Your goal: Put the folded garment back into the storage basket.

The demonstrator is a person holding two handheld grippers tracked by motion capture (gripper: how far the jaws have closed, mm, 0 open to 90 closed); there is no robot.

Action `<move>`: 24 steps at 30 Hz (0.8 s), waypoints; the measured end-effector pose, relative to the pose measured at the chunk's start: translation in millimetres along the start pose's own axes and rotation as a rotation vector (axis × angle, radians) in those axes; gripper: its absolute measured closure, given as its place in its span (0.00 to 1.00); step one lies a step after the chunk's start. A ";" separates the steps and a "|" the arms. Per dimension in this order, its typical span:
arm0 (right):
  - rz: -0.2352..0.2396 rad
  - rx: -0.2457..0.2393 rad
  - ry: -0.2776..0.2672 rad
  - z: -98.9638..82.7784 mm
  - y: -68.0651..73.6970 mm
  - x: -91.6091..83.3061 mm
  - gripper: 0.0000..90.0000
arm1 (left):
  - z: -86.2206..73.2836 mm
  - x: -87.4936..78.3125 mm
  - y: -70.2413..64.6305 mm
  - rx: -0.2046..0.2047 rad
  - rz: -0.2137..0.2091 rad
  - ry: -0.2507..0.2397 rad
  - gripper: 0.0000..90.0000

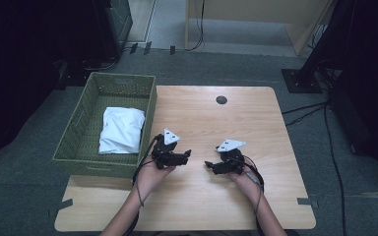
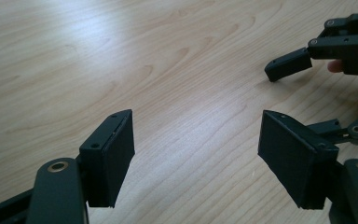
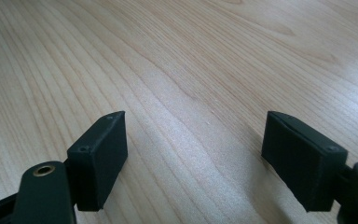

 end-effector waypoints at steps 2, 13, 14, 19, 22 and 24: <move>-0.001 0.000 0.001 0.0 0.0 -0.1 0.25 | -2.5 3.4 1.9 -0.006 -0.003 0.001 0.30; -0.014 0.011 0.005 0.2 -0.1 0.3 0.25 | -14.1 17.4 5.6 0.008 0.003 0.027 0.30; -0.017 0.013 0.005 0.4 0.1 0.5 0.25 | -14.9 18.2 6.2 0.011 -0.002 0.030 0.30; -0.021 0.016 0.006 0.8 0.1 0.9 0.25 | -18.0 21.6 7.1 0.009 -0.001 0.027 0.30; -0.023 0.019 0.006 1.0 0.3 1.0 0.25 | -20.1 23.0 7.5 0.048 0.003 0.042 0.30; -0.023 0.019 0.007 1.0 0.3 1.0 0.25 | -21.4 23.4 9.9 0.022 -0.002 0.044 0.30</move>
Point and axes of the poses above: each handheld gripper's, and its own axes: x roughly forward along the jaws, z roughly out of its top, y roughly to its left, the point moved 2 cm from there along x, roughly forward along the jaws, and after that the axes turned 14 degrees about -x, right-handed, at the moved point
